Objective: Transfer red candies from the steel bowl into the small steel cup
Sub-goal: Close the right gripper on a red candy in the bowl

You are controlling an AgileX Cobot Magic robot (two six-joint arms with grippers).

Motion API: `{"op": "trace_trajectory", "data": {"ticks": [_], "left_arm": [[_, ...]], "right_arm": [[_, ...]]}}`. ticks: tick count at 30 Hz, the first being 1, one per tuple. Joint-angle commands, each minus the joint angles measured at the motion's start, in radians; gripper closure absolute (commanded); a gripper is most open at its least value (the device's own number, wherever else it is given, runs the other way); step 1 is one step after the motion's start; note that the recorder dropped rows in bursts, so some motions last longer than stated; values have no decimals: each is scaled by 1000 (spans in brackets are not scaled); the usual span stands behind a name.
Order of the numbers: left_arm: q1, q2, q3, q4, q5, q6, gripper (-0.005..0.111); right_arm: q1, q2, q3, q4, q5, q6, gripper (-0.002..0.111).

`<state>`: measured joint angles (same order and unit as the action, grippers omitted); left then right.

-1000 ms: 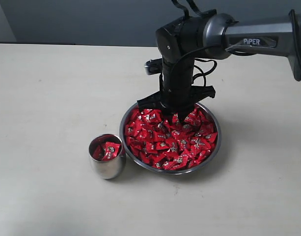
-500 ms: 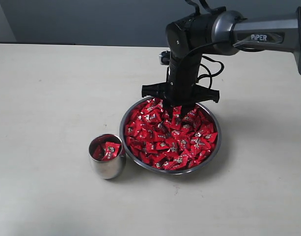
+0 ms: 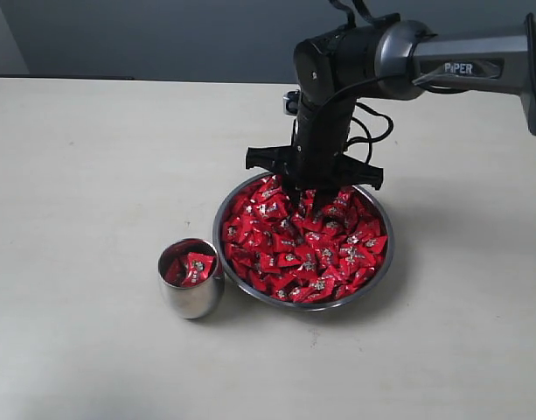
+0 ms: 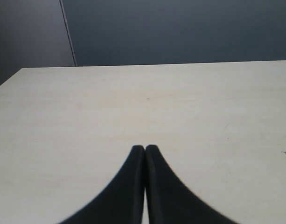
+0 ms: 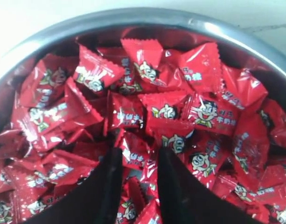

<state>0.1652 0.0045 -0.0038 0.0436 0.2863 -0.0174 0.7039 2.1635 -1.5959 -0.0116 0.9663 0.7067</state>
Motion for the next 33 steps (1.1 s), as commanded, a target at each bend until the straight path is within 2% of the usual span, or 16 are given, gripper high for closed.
{"op": "trace_trajectory", "data": {"ticks": [1,33], "left_arm": [[1,-4,4,1,-2,-3,106],[1,-4,4,1,-2,-3,106]], "right_arm": [[-6,19,-5,-5,28,3,81],[-6,80,-5,-38,120,0,81]]}}
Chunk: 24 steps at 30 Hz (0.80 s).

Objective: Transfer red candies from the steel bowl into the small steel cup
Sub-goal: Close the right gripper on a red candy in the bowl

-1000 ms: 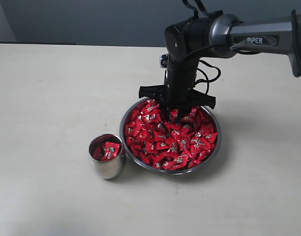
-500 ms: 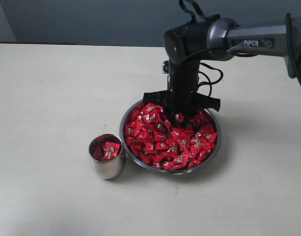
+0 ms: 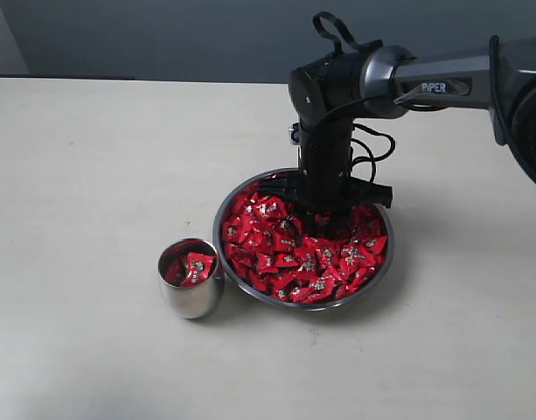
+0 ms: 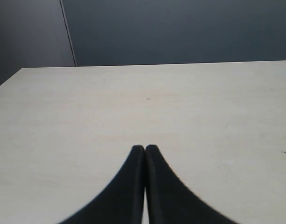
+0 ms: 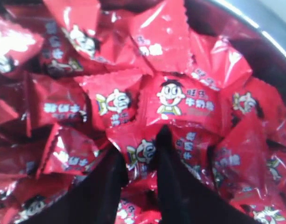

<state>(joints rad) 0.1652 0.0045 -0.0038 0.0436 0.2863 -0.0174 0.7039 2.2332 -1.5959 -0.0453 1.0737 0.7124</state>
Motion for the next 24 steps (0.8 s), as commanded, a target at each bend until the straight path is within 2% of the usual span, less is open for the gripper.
{"op": "trace_trajectory", "data": {"ticks": [1,5,7,9,10,24], "left_arm": [[1,-4,4,1,-2,-3,106],[1,-4,4,1,-2,-3,106],[1,-4,4,1,-2,-3,106],[1,-4,4,1,-2,-3,106],[1,-4,4,1,-2,-3,106],[1,-4,4,1,-2,-3,106]], "right_arm": [[-6,8,-5,-5,6,-5,81],[-6,7,-5,-19,4,-5,82],[-6,7,-5,-24,4,-12,90],[-6,7,-5,-24,4,-45,106],[-6,7,-5,-24,1,-51,109],[-6,-52,-5,-42,-42,-55,109]]}}
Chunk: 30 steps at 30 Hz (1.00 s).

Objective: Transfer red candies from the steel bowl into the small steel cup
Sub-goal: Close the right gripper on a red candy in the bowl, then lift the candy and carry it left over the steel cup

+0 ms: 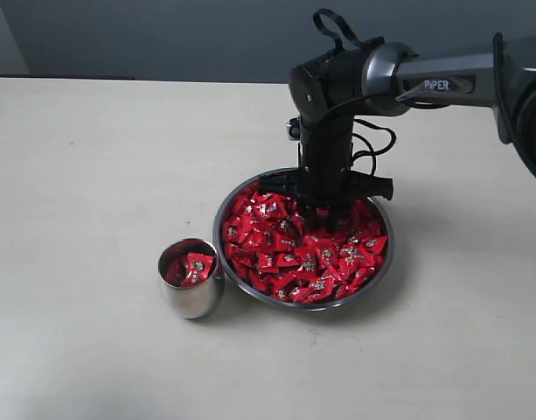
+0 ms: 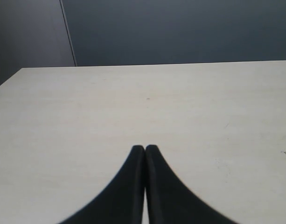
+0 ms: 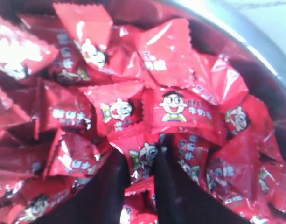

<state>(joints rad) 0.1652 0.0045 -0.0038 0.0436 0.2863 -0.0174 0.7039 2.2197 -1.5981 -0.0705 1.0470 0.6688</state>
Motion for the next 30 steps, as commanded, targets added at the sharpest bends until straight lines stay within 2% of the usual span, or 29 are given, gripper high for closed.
{"op": "trace_trajectory", "data": {"ticks": [1,12,20,30], "left_arm": [[1,-4,4,1,-2,-3,106],[1,-4,4,1,-2,-3,106],[1,-4,4,1,-2,-3,106],[1,-4,4,1,-2,-3,106]], "right_arm": [[-6,-44,-3,-22,-24,-11,109],[-6,-123,-3,-38,-30,-16,109],[-6,-184,-3,-36,-2,-104,109],[-6,-249,-3,173,-9,-505,109]]}}
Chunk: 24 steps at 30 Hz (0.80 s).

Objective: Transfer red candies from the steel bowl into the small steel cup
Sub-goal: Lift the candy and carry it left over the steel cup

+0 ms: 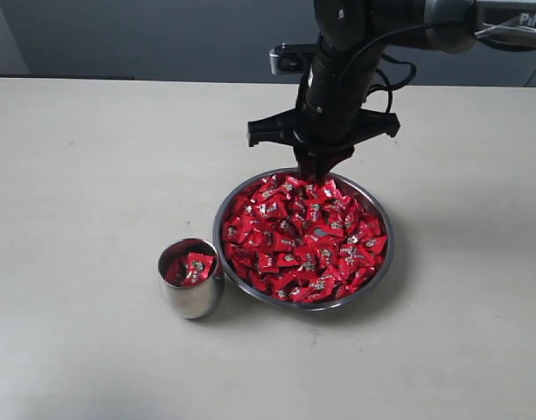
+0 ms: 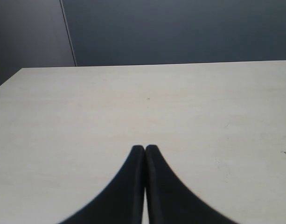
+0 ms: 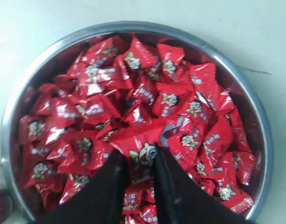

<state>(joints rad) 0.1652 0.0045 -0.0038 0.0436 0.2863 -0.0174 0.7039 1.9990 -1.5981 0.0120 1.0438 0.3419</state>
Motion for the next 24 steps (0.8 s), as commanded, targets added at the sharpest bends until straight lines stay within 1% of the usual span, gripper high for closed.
{"op": "trace_trajectory", "data": {"ticks": [1,7,12,16,19,24], "left_arm": [[1,-4,4,1,-2,-3,106],[1,-4,4,1,-2,-3,106],[1,-4,4,1,-2,-3,106],[1,-4,4,1,-2,-3,106],[1,-4,4,1,-2,-3,106],[1,-4,4,1,-2,-3,106]], "right_arm": [[-6,-30,-3,111,-6,-216,109],[-6,-37,-3,216,-6,-403,109],[-6,-37,-3,287,-3,-504,109],[-4,-37,-3,396,0,-646,109],[-1,-37,-3,463,-3,-705,109],[38,-37,-3,460,-8,-807,109]]}}
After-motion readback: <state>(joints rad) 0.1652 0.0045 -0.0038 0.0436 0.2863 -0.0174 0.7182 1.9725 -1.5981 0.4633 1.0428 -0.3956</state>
